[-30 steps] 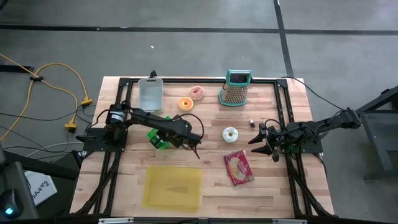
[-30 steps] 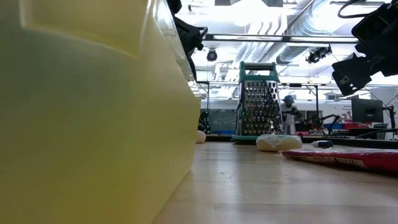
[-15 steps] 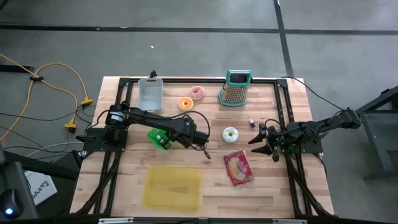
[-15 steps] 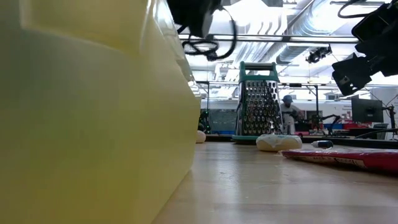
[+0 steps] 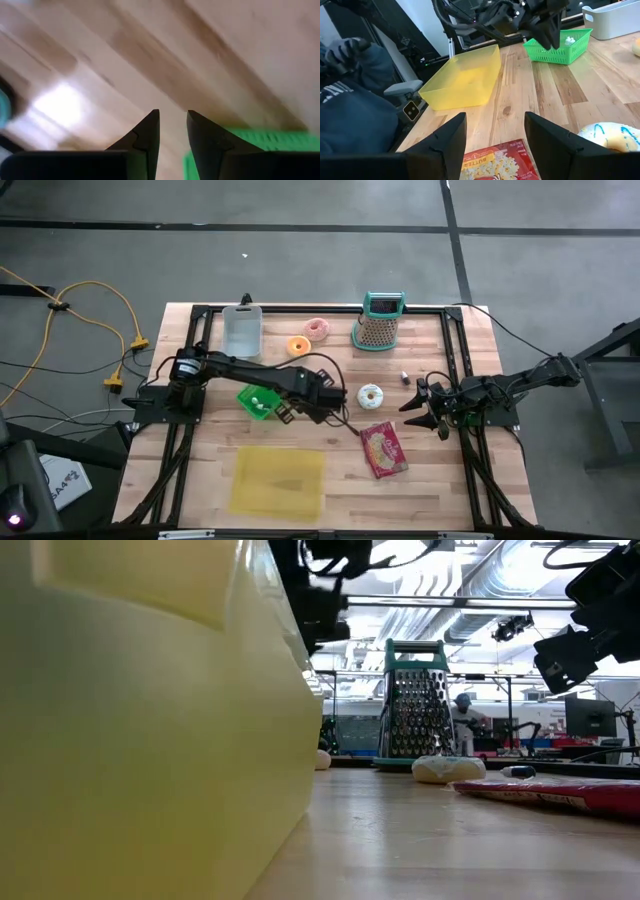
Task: Pick & Place Food Item
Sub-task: Put the black bottle into the green basket
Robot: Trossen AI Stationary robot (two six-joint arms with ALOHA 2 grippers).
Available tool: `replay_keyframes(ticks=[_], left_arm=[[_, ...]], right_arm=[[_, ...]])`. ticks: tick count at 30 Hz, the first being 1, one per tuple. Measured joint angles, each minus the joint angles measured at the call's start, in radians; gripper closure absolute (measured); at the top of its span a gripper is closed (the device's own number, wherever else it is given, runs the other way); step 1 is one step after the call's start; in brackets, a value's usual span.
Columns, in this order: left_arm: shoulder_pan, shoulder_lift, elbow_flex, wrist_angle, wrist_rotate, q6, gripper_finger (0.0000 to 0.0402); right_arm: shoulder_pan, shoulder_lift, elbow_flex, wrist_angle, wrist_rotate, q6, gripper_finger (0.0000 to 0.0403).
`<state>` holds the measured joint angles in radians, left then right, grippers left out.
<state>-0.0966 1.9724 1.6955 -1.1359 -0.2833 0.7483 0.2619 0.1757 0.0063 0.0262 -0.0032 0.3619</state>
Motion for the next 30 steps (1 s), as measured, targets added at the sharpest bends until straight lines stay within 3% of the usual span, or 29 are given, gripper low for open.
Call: replay_keyframes(ticks=[7, 13, 20, 24, 30], left_arm=[[0.053, -0.047, 0.0, 0.206, 0.258, 0.049, 0.0311], [0.096, -0.046, 0.0, 0.328, 0.37, 0.097, 0.0311], [0.158, -0.044, -0.002, 0.484, 0.653, 0.143, 0.0311], [0.187, -0.044, -0.028, 0.573, 0.714, 0.142, 0.0311], [0.223, -0.044, -0.041, 0.631, 0.722, 0.1, 0.0311]], right_arm=[[0.0, 0.0, 0.0, 0.001, 0.0, 0.0, 0.0215], [0.0, 0.0, 0.0, 0.002, 0.0, 0.0, 0.0215], [0.0, 0.0, 0.0, 0.003, 0.0, 0.0, 0.0215], [0.0, 0.0, 0.0, 0.003, 0.0, 0.0, 0.0215], [0.0, 0.0, 0.0, 0.003, 0.0, 0.0, 0.0215]])
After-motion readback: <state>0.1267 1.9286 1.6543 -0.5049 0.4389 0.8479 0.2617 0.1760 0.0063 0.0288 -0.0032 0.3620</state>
